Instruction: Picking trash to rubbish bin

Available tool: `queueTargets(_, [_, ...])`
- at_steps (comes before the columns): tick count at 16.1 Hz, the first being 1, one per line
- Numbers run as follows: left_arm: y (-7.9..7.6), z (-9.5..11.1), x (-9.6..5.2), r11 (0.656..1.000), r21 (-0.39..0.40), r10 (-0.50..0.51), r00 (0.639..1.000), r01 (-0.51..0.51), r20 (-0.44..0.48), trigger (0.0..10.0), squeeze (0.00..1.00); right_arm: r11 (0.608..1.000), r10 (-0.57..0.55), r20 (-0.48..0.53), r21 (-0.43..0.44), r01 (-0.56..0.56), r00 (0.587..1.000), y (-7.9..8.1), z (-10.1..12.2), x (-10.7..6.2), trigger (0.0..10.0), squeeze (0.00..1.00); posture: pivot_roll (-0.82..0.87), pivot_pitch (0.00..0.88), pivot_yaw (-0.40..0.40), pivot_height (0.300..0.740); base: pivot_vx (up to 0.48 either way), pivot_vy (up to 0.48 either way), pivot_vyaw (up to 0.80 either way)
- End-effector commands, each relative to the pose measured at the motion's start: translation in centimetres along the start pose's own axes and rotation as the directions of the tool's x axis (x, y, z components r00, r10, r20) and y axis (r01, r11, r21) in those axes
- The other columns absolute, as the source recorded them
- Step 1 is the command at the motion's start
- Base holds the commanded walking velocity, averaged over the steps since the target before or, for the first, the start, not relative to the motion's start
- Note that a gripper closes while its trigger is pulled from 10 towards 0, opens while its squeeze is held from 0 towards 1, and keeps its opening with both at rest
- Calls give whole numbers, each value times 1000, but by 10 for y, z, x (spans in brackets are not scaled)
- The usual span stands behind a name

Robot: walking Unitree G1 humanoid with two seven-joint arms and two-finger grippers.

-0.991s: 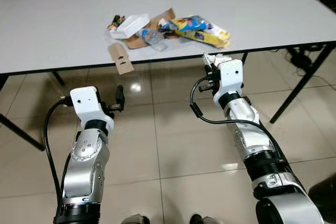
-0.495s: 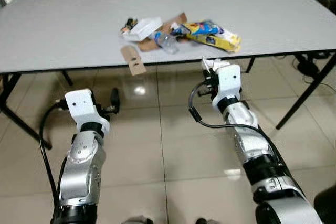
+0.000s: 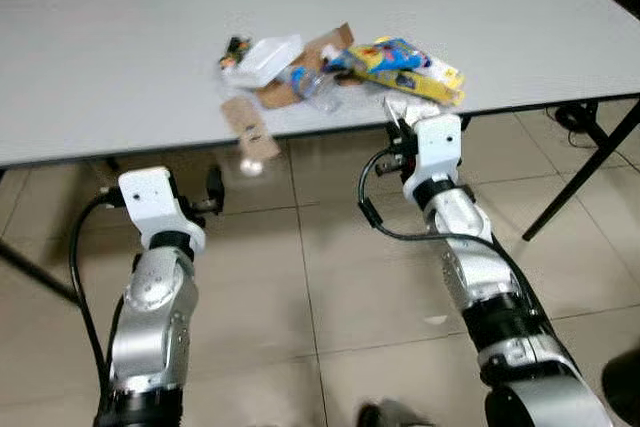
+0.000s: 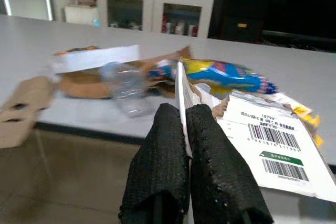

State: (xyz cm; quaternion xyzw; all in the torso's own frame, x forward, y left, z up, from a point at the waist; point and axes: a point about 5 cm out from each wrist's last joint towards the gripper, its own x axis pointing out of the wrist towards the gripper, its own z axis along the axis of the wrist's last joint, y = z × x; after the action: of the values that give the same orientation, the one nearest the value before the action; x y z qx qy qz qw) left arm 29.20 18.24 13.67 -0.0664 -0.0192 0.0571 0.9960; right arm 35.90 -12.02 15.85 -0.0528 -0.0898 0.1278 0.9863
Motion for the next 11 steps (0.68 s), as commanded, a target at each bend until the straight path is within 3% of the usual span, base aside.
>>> queueTargets(1, [-1,-1,-1,1000,12,-6,1000,6,-8,10000,0,1000,-17,27,-8,18,999,-4,5,0,10000,0,-34,120,42,740,480,0,0])
queueTargets(7, [-2,-5,-2,1000,2,-8,1000,8,-24,10000,0,1000,-15,29,-16,15,999,-4,5,-1,10000,0,-33,125,46,740,472,0,0])
queueTargets(9, [-7,-6,-3,1000,-11,-24,1000,23,-20,10000,0,1000,-13,29,-18,14,999,-4,5,-2,10000,0,-34,129,42,740,0,0,0])
queueTargets(11, [-15,-18,-3,998,27,-61,994,63,-87,10000,0,1000,-12,31,-19,12,999,-3,7,0,10000,0,-34,127,42,740,0,0,0])
